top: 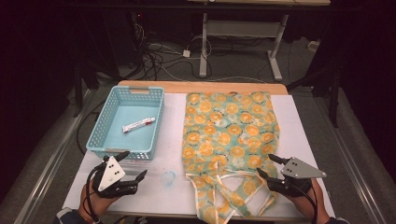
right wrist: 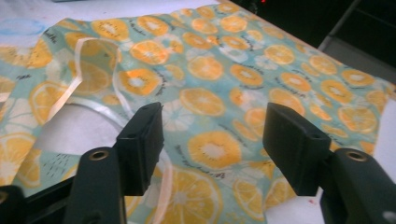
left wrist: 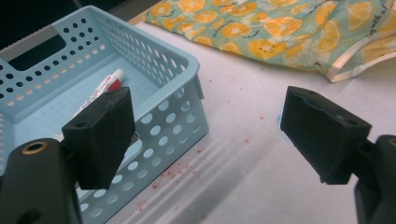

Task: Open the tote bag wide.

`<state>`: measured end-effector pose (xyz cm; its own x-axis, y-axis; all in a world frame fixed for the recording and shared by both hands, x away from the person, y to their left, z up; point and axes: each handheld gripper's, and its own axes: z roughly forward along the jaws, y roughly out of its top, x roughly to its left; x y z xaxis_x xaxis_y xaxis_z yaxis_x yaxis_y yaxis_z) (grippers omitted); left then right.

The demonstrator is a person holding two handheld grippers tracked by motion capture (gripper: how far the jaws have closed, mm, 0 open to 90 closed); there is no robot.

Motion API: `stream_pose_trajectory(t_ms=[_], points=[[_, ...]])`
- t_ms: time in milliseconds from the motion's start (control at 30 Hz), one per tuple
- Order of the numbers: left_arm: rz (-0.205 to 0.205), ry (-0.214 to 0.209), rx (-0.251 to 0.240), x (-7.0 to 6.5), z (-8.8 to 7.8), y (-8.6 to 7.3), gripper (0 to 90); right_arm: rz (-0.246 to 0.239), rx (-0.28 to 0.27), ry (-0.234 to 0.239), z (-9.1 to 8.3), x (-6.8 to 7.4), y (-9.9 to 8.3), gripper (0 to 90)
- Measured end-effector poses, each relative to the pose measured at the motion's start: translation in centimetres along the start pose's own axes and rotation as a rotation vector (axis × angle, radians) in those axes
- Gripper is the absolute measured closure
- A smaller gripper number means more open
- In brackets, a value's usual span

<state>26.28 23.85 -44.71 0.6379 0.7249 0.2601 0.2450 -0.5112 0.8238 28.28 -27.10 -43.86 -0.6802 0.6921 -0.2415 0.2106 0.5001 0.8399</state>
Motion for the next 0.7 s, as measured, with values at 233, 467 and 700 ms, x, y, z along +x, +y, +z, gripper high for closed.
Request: stream_pose_trajectory(t_ms=[233, 467, 700], points=[[-0.003, -0.002, -0.006, 0.1, 0.1, 0.2, 18.3, -0.027, 0.000, 0.040, -0.4, 0.5, 0.6, 48.1], [0.015, -0.017, -0.005, -0.1, 0.3, 0.1, 18.2, -0.027, 0.021, 0.079, 0.0, 0.9, 1.0, 48.1], [0.032, -0.024, 0.012, -0.5, 0.5, 0.1, 18.1, -0.034, 0.026, 0.200, 0.0, 2.6, 2.2, 55.0]])
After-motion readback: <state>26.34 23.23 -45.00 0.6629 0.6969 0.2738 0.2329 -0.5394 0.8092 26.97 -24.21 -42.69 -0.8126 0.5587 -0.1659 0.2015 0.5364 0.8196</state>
